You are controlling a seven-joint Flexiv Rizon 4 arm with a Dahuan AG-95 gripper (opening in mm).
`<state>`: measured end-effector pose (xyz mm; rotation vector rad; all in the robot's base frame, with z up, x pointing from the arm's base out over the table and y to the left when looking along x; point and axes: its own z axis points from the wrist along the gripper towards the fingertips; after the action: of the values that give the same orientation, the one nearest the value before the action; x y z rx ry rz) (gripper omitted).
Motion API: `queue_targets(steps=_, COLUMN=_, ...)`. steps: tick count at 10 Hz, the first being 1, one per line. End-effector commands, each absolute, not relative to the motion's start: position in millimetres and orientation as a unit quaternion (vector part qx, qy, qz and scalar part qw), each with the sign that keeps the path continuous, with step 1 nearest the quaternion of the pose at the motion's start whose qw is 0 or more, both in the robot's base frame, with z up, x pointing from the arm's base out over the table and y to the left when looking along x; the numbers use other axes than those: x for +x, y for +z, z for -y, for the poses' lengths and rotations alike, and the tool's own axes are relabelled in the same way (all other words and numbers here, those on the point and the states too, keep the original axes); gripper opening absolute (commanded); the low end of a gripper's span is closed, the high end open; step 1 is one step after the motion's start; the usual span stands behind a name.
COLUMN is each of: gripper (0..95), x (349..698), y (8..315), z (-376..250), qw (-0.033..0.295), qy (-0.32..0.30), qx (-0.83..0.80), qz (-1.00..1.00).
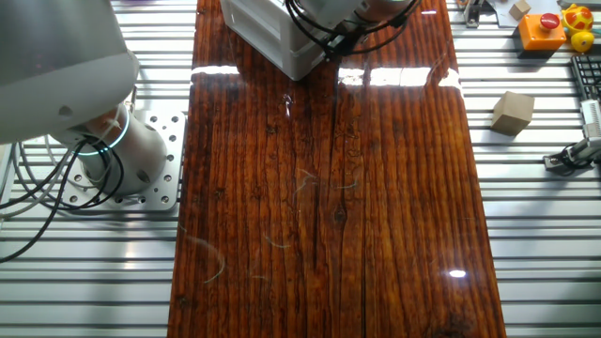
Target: Take something out of a drawer
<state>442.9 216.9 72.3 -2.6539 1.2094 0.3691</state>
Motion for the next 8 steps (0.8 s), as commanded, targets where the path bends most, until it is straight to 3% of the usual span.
queue_targets(steps=1, gripper=19.0, x=441.8, y=71.5, z=-216.2, qw=0.101, qy=0.123, qx=-0.899, qz=-0.408)
queue_targets(steps=2, gripper=19.0, x=441.3, y=71.2, z=-216.1, qw=0.102, qy=0.123, qx=-0.899, qz=-0.408)
queue_targets(steps=3, gripper=0.0, x=441.3, y=71.1, z=-216.1, qw=0.103, qy=0.124, qx=-0.898, qz=-0.409)
queue_targets(steps=8, gripper=0.0, x=441.4, y=70.8, z=-215.8, qw=0.102, qy=0.122, qx=-0.900, qz=-0.406)
